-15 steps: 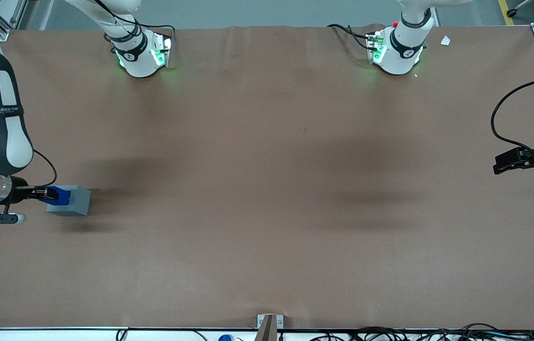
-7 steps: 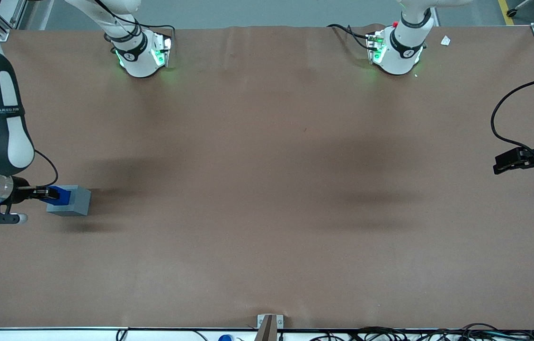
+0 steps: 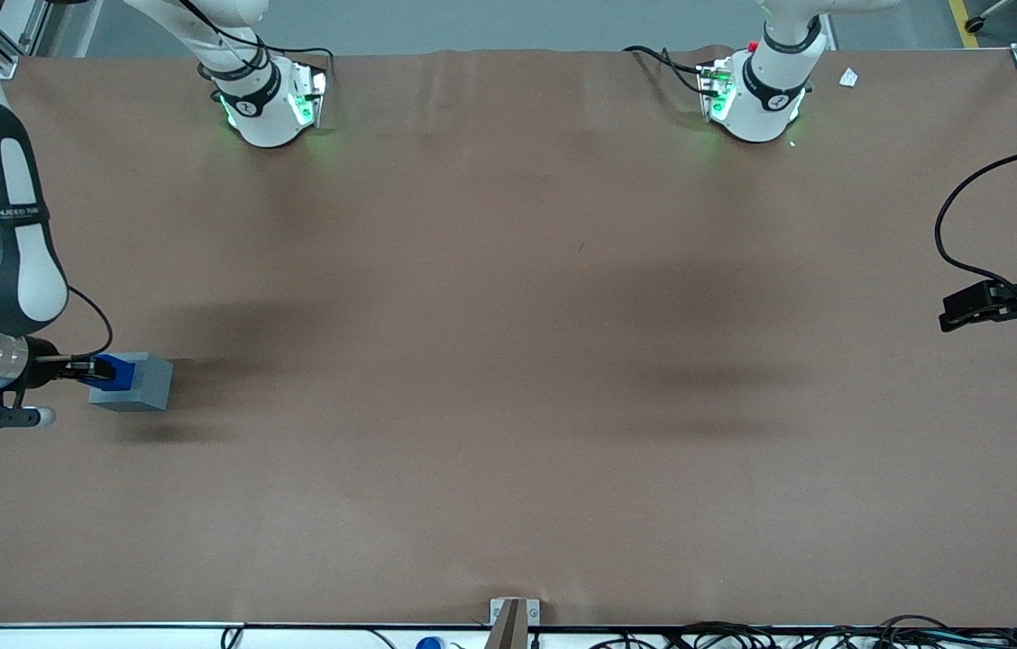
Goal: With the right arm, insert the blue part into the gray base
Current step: 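Lower the blue cube into the gray base's square opening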
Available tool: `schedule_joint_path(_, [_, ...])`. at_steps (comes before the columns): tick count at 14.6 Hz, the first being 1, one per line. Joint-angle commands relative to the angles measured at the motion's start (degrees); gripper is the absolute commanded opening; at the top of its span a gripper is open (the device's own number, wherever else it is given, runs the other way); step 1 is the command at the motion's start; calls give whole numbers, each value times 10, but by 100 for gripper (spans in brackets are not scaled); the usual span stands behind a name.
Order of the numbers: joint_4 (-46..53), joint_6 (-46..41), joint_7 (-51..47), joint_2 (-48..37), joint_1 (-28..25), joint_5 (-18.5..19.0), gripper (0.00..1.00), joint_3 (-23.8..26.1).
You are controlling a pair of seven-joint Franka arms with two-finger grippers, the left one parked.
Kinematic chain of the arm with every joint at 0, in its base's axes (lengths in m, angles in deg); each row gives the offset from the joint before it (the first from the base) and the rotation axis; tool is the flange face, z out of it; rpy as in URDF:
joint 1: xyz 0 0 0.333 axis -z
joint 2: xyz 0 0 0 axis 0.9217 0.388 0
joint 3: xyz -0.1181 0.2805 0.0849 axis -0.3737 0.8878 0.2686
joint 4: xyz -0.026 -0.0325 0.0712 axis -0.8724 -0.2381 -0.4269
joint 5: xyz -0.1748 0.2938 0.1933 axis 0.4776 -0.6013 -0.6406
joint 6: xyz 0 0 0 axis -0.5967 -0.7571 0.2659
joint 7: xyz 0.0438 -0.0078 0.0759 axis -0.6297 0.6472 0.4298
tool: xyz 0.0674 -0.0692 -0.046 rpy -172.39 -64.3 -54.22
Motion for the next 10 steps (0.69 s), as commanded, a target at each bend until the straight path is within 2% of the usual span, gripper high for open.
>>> schedule_joint_path(1, [6, 2, 4, 6, 3, 9, 71, 5])
schedule_joint_path(2, [7, 2, 4, 6, 3, 9, 100, 5])
schedule_joint_path(8, [10, -9, 4, 0, 4, 8, 100, 6])
schedule_joint_path(10, [12, -39, -3, -20, 2, 7, 100, 7])
